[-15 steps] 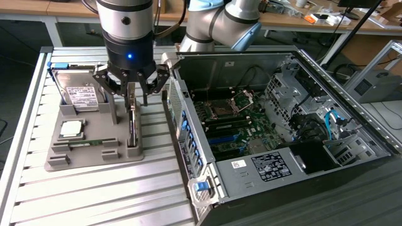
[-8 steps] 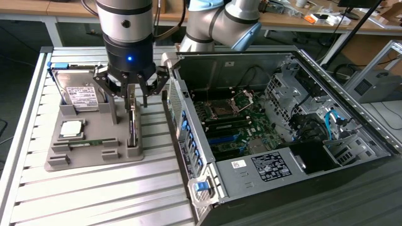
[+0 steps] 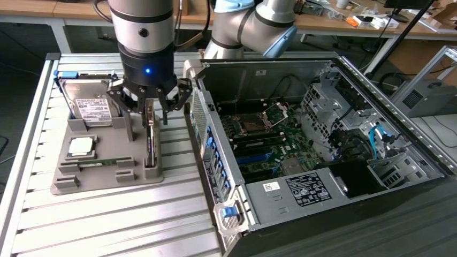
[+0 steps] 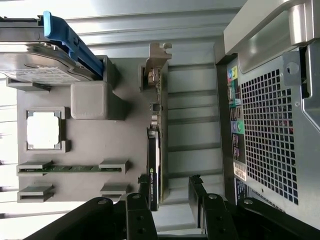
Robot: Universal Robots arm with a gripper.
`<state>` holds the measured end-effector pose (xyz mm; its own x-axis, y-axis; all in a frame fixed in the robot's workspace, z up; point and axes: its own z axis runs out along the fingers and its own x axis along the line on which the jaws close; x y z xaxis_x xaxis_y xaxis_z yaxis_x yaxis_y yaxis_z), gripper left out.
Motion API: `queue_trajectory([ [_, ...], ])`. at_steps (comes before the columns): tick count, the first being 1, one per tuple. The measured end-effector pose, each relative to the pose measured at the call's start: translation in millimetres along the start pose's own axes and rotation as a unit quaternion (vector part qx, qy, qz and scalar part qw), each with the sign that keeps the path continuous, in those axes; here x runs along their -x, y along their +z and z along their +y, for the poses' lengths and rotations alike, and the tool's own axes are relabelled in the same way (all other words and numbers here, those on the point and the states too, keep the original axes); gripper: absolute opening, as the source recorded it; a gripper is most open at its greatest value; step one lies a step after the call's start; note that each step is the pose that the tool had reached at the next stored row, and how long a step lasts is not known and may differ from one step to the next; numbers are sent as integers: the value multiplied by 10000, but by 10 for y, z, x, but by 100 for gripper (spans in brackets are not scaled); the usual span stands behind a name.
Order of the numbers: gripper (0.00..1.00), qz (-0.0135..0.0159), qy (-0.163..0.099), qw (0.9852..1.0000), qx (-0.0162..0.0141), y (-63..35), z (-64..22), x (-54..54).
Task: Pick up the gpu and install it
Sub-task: 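Pick up the gpu and move the gpu toward the slot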
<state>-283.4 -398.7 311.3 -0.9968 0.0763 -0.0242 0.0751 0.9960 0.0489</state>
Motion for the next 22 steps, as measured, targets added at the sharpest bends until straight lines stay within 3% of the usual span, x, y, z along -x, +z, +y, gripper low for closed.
queue_trajectory([
  [22, 44, 1, 0, 10000, -1, 137, -7, -5],
])
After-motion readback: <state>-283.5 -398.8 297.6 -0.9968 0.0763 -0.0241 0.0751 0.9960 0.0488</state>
